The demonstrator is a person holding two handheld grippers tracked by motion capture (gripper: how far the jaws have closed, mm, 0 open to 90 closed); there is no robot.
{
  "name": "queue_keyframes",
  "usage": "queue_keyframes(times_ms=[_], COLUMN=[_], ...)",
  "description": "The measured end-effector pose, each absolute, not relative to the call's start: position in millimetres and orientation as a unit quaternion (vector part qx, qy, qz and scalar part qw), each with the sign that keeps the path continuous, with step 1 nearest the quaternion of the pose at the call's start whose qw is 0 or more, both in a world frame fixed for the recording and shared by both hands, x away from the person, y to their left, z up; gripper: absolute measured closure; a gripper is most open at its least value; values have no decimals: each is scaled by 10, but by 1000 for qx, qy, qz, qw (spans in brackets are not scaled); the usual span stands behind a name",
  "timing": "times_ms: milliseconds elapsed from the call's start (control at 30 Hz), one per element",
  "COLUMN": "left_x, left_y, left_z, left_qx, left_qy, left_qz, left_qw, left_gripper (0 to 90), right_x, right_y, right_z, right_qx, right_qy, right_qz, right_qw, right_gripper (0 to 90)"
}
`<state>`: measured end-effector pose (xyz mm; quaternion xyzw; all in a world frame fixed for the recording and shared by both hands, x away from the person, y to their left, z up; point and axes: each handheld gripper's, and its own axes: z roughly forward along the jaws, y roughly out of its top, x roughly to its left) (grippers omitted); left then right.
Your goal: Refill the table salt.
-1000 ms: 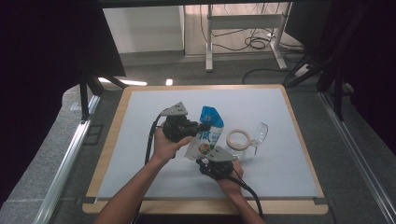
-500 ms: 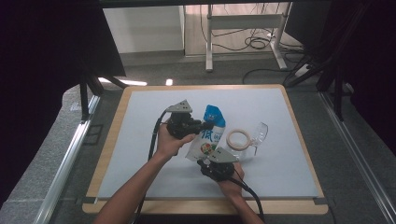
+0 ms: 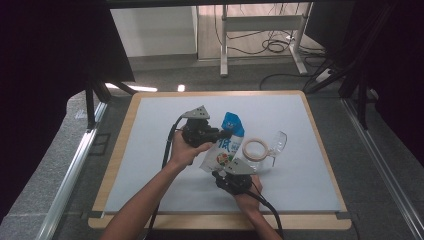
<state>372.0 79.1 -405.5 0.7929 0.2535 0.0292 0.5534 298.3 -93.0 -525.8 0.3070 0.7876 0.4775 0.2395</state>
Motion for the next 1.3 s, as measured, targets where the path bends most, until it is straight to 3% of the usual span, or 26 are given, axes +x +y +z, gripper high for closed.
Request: queue_keyframes(times_ms=[1300], left_x=[3848], left_y=[663], left_z=[-4102], left_qx=[802], left_qy=[239], left_qz=[-13], left_qw=[547], left_gripper=[900], right_x=[2901], right_y=[-916], right_z=[-5249], right_qx=[310], right_qy=[784], right_qz=[470], right_qw=[261], right_gripper=[515])
